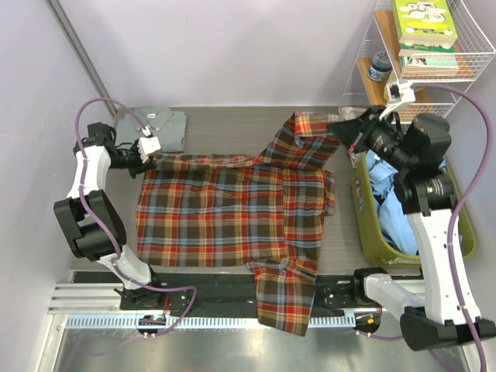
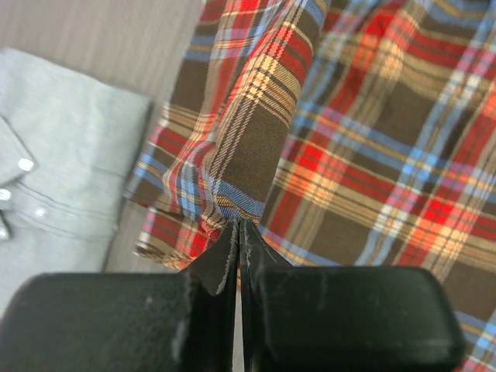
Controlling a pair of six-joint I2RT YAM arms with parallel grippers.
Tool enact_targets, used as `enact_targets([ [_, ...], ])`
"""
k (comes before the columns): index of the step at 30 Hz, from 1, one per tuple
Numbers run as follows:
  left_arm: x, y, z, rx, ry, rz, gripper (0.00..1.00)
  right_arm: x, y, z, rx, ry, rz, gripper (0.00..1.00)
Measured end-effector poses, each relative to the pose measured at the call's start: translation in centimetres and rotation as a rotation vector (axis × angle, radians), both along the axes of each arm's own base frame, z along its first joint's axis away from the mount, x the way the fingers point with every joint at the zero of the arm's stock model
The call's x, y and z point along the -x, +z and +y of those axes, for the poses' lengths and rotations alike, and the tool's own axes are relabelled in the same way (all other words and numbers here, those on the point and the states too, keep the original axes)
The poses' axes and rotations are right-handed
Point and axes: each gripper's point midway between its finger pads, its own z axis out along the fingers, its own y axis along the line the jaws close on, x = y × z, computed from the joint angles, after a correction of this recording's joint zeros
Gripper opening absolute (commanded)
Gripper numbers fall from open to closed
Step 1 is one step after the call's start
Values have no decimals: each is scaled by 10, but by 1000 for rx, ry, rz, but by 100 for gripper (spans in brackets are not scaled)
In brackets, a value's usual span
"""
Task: Fold and stack the long sleeve shirts
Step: Fold the shirt
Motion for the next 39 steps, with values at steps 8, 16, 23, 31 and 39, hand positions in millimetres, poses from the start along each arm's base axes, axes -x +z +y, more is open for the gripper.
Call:
enact_targets([
  [8, 20, -34, 7, -60, -14, 60, 0, 45, -44, 5, -46, 47, 96, 1],
  [16, 31, -55, 13, -129, -46, 85, 0, 45, -103, 15, -61, 88, 275, 1],
  [23, 36, -61, 14, -139, -53, 98, 0, 54, -95, 27, -82, 155, 280, 1],
  [31, 38, -59, 16, -152, -78, 91, 1, 68, -68, 30, -75, 186, 192, 1],
  [39, 49, -62, 13, -153, -113, 111, 90, 66, -118, 51, -47, 268, 292, 1],
])
